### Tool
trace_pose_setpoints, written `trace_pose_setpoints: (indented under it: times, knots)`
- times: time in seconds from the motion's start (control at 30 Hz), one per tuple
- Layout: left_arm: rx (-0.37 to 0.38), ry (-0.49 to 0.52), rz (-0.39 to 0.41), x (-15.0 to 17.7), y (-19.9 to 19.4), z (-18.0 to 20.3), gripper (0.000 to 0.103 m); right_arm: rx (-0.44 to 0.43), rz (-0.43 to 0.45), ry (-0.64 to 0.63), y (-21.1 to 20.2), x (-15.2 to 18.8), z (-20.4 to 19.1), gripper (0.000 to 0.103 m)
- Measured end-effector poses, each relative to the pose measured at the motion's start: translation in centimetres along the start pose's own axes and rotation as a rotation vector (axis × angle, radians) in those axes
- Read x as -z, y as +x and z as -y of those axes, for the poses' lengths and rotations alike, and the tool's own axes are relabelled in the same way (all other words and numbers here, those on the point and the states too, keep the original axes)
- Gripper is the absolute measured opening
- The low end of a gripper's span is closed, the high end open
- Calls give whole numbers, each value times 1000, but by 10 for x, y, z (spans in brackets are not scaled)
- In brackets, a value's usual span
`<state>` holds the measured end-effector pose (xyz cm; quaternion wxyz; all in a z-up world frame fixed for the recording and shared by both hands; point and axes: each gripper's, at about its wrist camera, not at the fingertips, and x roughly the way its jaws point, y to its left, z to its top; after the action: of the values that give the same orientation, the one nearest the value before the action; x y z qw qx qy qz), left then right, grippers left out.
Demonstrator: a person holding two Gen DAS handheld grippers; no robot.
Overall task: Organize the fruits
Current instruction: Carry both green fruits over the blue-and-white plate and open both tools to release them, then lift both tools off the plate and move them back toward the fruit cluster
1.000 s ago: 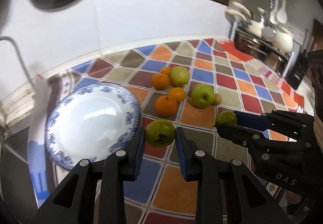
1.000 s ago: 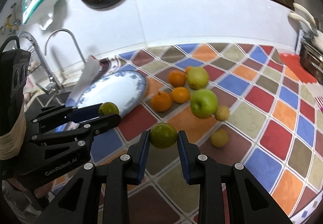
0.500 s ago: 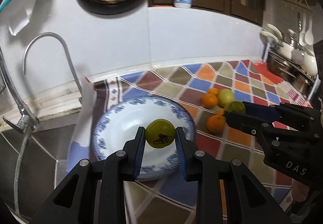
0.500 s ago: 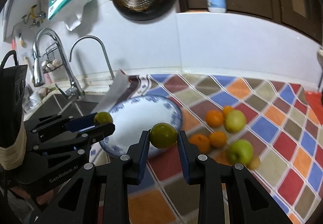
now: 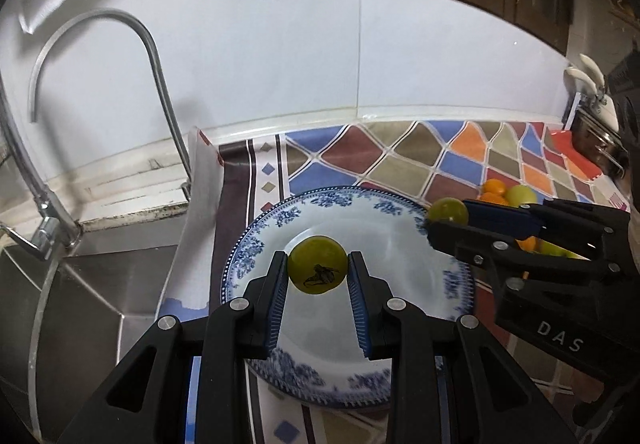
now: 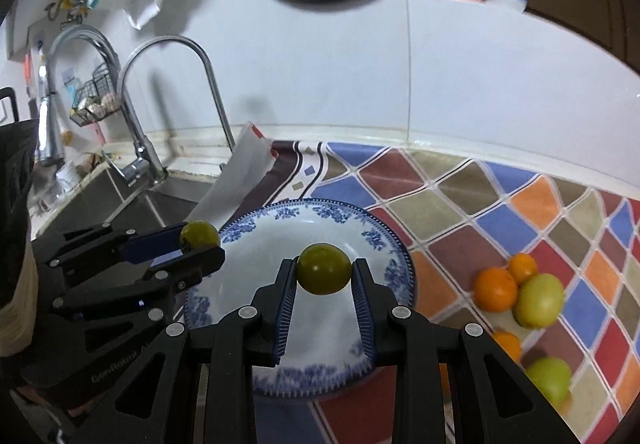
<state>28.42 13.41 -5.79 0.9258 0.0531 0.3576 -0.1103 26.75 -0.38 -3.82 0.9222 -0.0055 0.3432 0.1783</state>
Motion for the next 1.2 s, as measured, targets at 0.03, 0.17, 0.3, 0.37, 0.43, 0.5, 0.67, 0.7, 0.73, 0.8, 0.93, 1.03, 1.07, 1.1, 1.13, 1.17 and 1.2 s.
trace_pose_setpoints:
  times: [0.03,0.17,0.3,0.37,0.43,0.5,0.67,0.7,0.73,0.8,0.93,1.03,1.07,1.1,1.13,1.17,1.2]
  knots:
    - [-1,-4,-9,-1,6,-1,30,-3,-10,2,8,-2,1,30]
    - [2,-27,-51,-5,31,-10,30,-5,-55,16,37,-9,6,30]
    - [14,-46,-82,-10,50,-16,30,-4,-88,36,58,-12,12,29]
    - [23,-43,-114,-10,57,-16,30,-6,-103,50,68,-12,15,30]
    - [24,-40,-118,-9,63,-16,30,-7,-114,55,75,-11,16,30]
    - [28,-35,-130,-8,69,-15,30,-2,-123,52,80,-10,17,30]
    - [8,-21,-104,-7,69,-15,40,12,-124,62,84,-10,18,31]
    - [5,-21,-99,-7,66,-15,40,16,-120,58,83,-10,18,34]
    - [5,-23,-95,-7,64,-15,43,21,-115,56,81,-11,18,37]
    - [0,-29,-82,-8,56,-16,45,34,-101,52,75,-11,18,38]
    - [-10,-22,-33,-7,32,-13,55,51,-75,58,55,-10,18,38]
    - [-5,-23,5,-4,10,-9,63,67,-51,72,32,-8,16,44]
    - [-2,-20,19,-3,2,-7,64,72,-41,75,25,-7,15,46]
    - [-2,-20,35,-1,-7,-5,65,79,-28,77,17,-5,15,49]
    - [-3,-21,46,-1,-14,-2,69,91,-14,80,7,-4,13,53]
    - [-2,-21,60,1,-22,0,74,97,-5,83,-1,-2,12,54]
    - [-3,-26,76,3,-33,2,77,99,7,87,-9,-1,11,56]
